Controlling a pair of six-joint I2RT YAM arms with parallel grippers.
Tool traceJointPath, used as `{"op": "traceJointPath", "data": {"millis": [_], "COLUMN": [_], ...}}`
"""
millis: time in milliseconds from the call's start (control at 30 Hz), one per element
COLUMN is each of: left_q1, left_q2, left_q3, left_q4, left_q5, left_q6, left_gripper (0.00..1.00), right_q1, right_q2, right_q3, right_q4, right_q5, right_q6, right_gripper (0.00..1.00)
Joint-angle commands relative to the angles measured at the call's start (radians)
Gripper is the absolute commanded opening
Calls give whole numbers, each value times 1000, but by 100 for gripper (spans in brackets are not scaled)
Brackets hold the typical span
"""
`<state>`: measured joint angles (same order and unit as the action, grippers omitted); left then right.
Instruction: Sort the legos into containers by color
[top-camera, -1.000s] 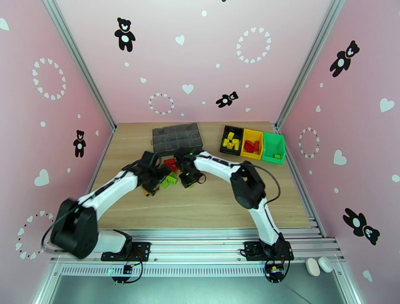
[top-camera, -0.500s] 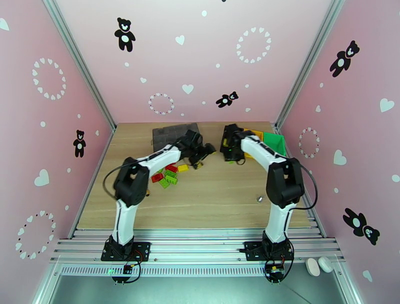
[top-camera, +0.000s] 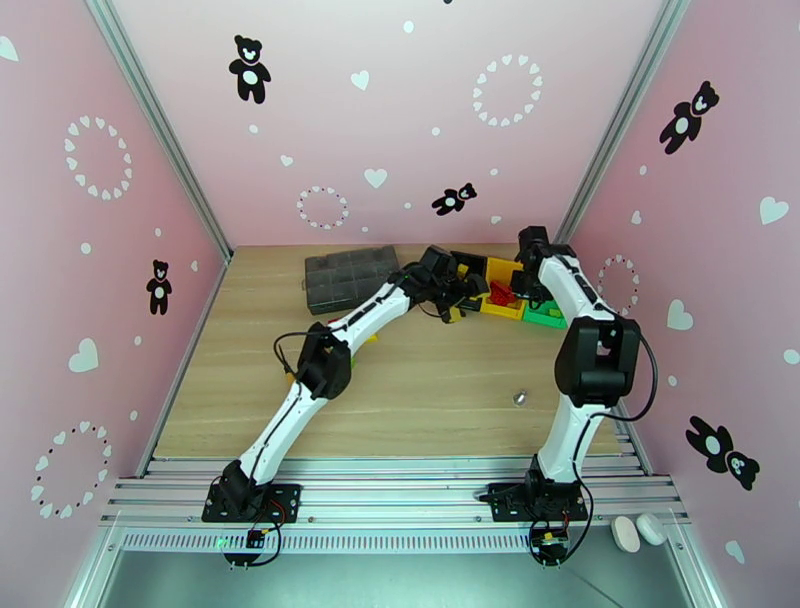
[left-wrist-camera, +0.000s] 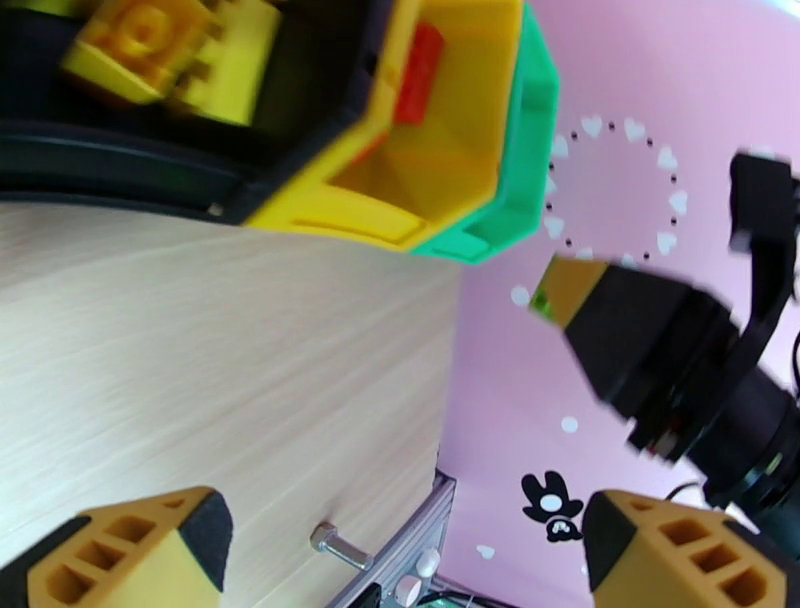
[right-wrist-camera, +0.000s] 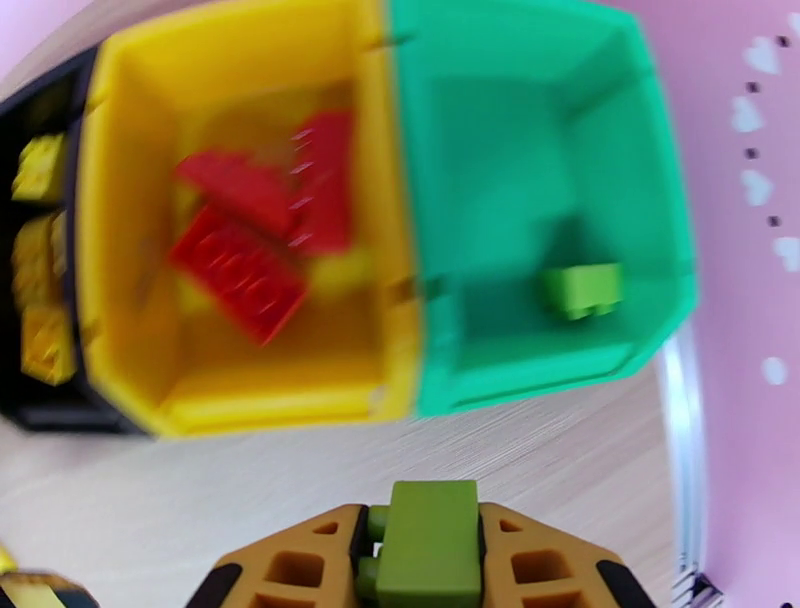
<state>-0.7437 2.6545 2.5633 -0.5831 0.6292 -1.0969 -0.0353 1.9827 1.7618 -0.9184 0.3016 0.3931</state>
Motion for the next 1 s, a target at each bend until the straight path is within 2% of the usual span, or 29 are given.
{"op": "traceJointPath", "data": {"millis": [0,233,300,533,700,967], "left_q1": [2,1,3,16,24,35], "left_q2": [10,-13,-19,-65,-143,-410], "left_q3": [25,-21,-25,-49,-96,-391], "left_q4": [-44,-46,-54,-120,-198,-261], "left_q5": [45,41,34,-34,-140,-409], "left_q6": [-15,-5,3,57,135,220], "left_gripper": [98,98,98,98,98,97], "right_q1": [-20,-68,-81,-92,-83,11], "right_q2": [63,159,193,258,202,39], "right_q3": [55,171,215,308,283,166], "right_q4": [-37,-62,-80,-114,-104,-73], "right_q5": [84,98,80,-1,-31,-76], "right_q6": [13,15,15,2,3,17], "right_gripper": [20,22,26,52,62,64]}}
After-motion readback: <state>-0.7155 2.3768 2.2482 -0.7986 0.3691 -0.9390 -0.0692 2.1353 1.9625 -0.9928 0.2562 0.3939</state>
